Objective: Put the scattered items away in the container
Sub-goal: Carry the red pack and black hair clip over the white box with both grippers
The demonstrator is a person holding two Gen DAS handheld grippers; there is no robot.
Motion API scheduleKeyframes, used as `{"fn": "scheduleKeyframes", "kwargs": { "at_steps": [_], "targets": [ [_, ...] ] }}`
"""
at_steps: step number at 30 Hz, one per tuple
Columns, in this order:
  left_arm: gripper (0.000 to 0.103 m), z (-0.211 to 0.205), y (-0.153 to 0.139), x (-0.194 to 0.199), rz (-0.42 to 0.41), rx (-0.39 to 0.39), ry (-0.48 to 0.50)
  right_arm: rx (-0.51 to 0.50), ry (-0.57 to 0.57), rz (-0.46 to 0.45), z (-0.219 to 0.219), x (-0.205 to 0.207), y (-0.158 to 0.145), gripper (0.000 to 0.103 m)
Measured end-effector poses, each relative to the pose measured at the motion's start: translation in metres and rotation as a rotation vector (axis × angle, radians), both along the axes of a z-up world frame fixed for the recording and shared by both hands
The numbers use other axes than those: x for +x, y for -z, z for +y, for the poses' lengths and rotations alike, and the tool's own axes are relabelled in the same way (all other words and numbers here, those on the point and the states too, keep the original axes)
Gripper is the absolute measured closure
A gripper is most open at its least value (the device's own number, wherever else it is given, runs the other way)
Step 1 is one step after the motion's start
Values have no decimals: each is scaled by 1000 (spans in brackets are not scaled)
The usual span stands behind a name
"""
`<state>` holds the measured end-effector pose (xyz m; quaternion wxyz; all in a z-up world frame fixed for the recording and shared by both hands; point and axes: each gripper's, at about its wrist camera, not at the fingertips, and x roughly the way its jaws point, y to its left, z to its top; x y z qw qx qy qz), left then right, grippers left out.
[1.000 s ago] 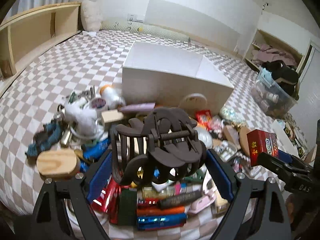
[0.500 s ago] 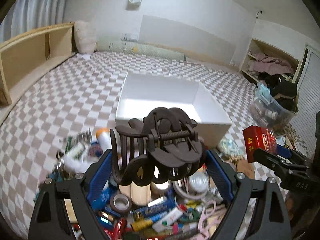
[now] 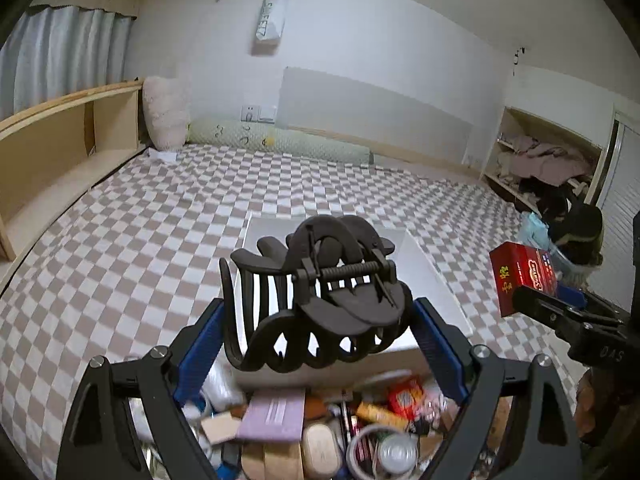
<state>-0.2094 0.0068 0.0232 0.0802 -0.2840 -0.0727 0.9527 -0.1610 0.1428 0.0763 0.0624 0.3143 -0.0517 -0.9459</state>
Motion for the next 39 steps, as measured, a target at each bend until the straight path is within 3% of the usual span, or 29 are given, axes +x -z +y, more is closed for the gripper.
{"fn": "scheduleKeyframes", "kwargs": {
  "at_steps": [5,13,21,25,32,39],
  "targets": [
    [12,3,-7,-21,18,-1,11,-44,-4,-13,3,-32,-5,10],
    [12,5,9,-69,-34,-12,15,-56,-8,-59,1,-78,7,10],
    [12,11,42,-117,-160,-24,20,-83,19,-195,0,-118,52,10],
    [12,19,61,-133,-229,-51,28,-51,14,-273,-5,-134,80,10],
    [12,26,82,-142,-280,-90,29,-49,7,-373,-7,-153,116,10],
    [12,28,103,-147,-319,-131,40,-50,25,-418,-1,-156,132,10]
  ]
}}
